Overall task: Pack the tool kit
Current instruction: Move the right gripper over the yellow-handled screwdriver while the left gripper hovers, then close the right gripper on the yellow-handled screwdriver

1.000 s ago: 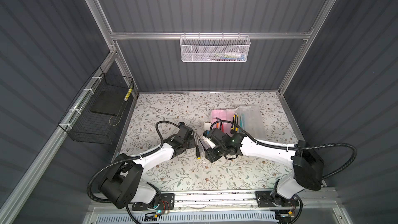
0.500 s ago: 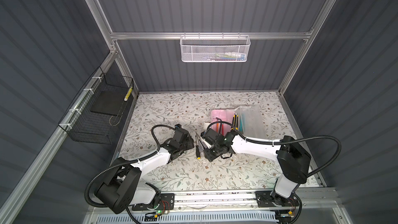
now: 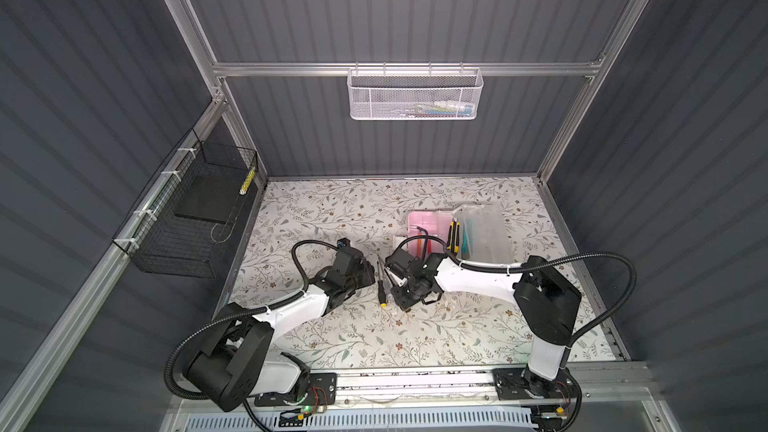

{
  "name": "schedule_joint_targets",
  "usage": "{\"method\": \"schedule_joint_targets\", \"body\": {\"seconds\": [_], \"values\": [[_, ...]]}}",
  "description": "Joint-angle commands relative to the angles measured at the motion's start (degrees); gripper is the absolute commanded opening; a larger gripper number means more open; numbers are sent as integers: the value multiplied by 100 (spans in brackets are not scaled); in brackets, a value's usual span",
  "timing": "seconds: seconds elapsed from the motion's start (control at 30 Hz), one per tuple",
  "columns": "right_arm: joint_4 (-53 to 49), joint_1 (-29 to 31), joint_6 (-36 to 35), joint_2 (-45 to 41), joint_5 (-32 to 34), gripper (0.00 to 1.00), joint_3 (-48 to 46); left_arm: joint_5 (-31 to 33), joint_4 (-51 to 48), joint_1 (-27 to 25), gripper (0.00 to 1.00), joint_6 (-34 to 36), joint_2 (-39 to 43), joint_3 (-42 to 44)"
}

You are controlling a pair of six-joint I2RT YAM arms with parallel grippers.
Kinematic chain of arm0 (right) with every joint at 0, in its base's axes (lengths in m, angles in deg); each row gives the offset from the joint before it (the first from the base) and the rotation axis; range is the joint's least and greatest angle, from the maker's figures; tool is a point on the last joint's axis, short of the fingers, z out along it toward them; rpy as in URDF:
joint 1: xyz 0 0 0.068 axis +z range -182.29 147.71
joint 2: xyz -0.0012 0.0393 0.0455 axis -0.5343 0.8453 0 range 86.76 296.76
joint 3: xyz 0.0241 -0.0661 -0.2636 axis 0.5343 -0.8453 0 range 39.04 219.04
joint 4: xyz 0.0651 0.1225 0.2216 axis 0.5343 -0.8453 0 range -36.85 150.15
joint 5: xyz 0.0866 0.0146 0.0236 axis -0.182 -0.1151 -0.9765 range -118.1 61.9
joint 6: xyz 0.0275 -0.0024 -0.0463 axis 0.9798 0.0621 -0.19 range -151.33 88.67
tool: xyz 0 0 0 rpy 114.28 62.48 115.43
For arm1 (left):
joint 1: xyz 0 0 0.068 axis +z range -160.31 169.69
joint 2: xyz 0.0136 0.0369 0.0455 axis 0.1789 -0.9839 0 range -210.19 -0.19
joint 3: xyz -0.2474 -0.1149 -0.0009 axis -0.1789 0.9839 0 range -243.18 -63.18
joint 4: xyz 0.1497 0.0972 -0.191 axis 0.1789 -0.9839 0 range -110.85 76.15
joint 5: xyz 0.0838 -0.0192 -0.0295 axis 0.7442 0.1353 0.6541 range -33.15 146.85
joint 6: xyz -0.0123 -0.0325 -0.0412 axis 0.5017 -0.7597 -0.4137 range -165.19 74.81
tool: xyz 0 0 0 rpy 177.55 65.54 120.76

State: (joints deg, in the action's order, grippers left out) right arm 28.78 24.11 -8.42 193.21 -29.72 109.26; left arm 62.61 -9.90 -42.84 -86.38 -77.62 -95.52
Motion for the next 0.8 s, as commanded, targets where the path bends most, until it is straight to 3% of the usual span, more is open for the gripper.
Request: {"method": "schedule_joint_targets", "body": {"seconds": [0.0,0.77], "values": [[-166,-25,28,124,43,43,150,-49,56,37,56,-27,-44,101],[-323,-26,72,499,192,41,335,-49,151,93,55,-58,-95,176]]}}
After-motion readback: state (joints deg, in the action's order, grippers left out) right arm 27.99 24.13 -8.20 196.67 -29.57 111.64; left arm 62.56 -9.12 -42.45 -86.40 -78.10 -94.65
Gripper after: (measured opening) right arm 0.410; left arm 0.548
